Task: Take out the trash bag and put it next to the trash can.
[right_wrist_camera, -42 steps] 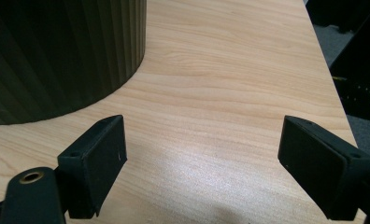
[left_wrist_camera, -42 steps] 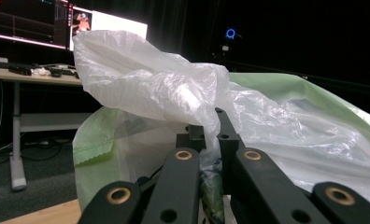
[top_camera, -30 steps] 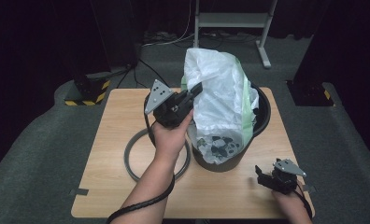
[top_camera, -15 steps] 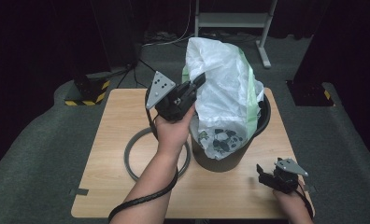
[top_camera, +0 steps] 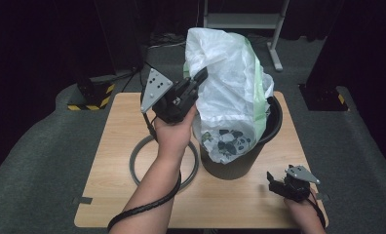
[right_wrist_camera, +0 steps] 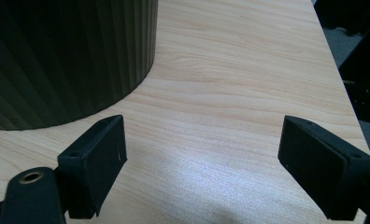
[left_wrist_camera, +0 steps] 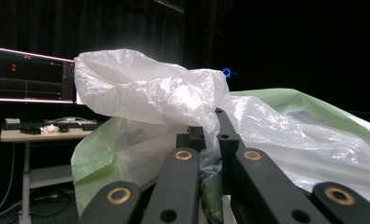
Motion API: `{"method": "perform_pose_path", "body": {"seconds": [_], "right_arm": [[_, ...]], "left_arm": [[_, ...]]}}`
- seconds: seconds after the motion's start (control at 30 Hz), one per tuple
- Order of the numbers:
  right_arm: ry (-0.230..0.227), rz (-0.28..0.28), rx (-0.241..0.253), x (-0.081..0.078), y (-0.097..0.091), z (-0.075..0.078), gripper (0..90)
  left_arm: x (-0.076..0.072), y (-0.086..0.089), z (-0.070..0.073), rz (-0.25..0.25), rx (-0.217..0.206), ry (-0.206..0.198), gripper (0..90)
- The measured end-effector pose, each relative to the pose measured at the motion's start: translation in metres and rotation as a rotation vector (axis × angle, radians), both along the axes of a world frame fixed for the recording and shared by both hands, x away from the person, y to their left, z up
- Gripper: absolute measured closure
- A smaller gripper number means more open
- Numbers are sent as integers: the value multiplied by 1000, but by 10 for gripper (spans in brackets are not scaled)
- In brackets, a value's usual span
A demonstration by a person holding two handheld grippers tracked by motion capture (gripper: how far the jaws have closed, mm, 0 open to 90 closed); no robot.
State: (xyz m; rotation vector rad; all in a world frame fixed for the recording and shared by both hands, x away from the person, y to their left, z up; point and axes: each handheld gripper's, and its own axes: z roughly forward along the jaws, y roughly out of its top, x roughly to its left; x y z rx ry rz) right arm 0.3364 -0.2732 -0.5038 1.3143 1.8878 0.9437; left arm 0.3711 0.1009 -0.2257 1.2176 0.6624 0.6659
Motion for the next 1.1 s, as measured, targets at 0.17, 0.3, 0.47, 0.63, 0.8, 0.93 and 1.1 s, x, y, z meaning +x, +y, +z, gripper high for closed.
{"method": "perform_pose_path", "body": {"seconds": [0.17,0.3,0.47,0.63,0.8,0.93,1.1], "right_arm": [[2,2,-1,1,1,-1,151],[2,7,-8,2,2,-2,152],[6,6,-11,4,2,-3,151],[5,11,-20,5,5,-3,152],[11,10,-27,7,6,-5,151],[14,6,-30,8,6,-5,152],[21,3,-37,10,6,-6,152]], "left_arm": [[-4,11,5,22,-14,-14,897],[-10,26,10,47,-29,-31,898],[-16,42,14,74,-40,-44,898],[-22,55,14,101,-46,-46,898],[-29,73,12,132,-40,-47,898],[-35,89,8,160,-44,-40,898],[-41,104,-1,180,-45,-29,898]]}}
